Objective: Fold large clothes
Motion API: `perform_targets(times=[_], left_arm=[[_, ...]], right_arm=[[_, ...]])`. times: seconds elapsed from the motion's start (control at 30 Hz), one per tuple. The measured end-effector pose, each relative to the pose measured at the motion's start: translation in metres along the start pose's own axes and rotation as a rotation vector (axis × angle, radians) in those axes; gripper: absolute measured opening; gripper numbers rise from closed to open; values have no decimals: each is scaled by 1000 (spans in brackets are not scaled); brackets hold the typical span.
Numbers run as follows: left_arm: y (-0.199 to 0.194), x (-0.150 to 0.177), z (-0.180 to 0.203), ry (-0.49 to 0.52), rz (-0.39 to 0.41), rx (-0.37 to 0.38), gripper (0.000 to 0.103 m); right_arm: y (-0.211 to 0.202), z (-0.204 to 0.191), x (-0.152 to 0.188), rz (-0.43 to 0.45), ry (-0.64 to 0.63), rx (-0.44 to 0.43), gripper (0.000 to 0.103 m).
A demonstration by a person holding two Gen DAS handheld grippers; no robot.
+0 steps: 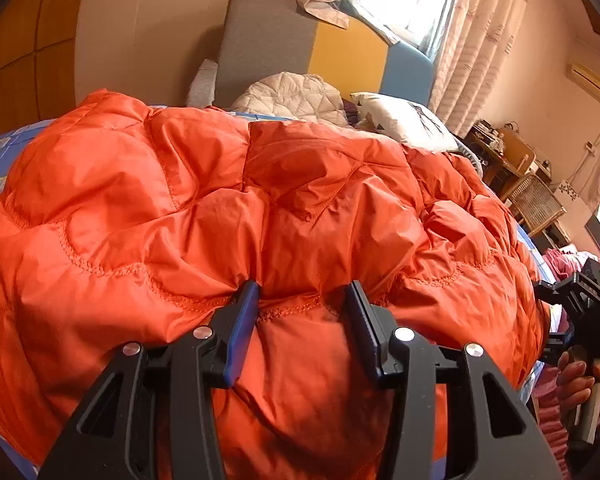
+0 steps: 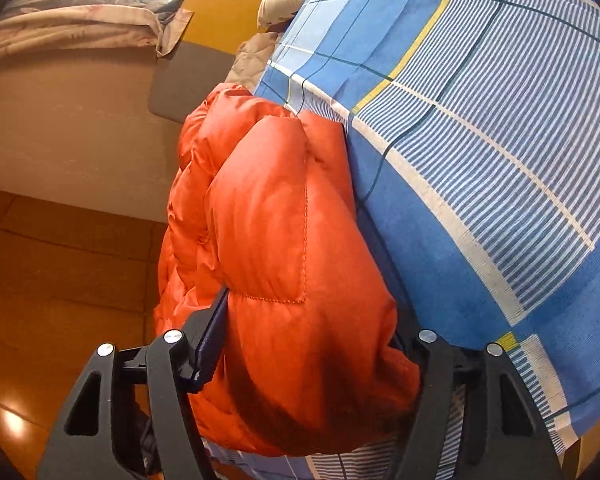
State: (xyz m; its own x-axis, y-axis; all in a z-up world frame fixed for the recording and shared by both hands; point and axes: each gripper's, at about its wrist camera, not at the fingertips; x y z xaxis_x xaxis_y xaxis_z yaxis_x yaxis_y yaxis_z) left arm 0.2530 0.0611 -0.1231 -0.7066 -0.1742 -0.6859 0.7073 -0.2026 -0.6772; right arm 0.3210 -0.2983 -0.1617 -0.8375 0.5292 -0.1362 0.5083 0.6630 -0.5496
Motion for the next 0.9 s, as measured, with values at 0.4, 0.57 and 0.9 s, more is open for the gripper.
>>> perform_targets(times=[0.4,0.57,0.9], left_arm=[[2,-2,-10,52,-5,49,44],[7,1,-19,44,-14,85,41],[14,10,-36,1,-6,152,38]], right_arm=[[-10,-13,15,22,-62,40,32],[-27,-42,24,55,-121,-9,21],[-37,-125,73,87,-267,-100,15]])
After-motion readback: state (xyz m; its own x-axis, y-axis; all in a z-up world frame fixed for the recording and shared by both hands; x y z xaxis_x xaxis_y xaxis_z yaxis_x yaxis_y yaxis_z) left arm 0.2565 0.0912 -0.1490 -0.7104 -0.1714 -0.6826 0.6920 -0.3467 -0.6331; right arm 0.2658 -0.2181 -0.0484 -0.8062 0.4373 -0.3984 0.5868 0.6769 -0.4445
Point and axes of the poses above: each gripper's, at about its wrist camera, not at the fingertips, and y roughly the way its jaws point, z to its right, x to its underside, and after that the axes turned 1 degree about -z, right-handed
